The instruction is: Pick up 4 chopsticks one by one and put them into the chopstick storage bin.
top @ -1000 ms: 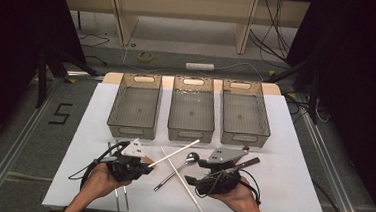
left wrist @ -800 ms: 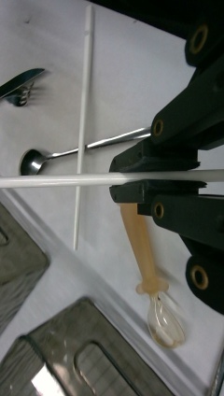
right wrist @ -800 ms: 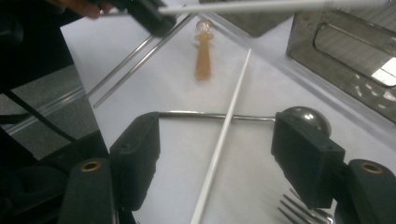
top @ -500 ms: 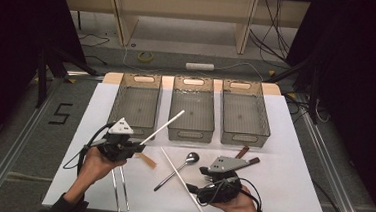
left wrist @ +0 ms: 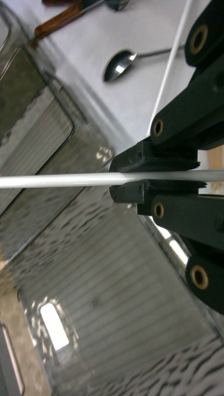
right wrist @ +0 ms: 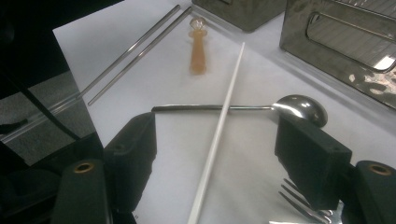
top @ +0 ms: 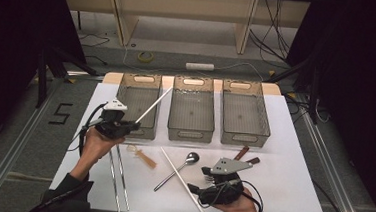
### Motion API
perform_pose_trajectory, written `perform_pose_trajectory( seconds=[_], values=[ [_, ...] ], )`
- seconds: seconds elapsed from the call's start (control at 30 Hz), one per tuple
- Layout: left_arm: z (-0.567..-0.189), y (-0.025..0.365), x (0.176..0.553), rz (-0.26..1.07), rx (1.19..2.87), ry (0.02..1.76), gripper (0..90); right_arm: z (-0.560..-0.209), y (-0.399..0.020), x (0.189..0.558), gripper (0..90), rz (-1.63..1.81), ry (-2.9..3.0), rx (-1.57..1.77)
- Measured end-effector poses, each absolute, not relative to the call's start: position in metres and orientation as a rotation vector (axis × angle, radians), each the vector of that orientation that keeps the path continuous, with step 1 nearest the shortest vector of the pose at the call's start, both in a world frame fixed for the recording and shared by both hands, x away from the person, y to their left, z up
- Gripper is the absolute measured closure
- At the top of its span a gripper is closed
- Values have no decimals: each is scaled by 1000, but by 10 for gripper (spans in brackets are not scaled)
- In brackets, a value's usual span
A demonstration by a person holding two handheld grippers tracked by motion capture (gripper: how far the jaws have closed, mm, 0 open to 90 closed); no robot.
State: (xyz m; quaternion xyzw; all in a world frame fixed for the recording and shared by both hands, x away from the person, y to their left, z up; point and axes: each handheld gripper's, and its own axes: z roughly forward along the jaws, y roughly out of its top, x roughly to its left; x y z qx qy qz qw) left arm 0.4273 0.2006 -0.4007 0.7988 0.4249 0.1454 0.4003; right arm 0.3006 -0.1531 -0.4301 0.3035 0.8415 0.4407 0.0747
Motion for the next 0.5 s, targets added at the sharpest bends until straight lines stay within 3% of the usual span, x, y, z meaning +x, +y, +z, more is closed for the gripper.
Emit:
perform_pose_trajectory(
  seconds=[0.5],
  values=[
    [-406, 217, 474, 402, 1928, 1217, 848, -430, -151, 297, 299, 1347, 2509, 911]
  ],
)
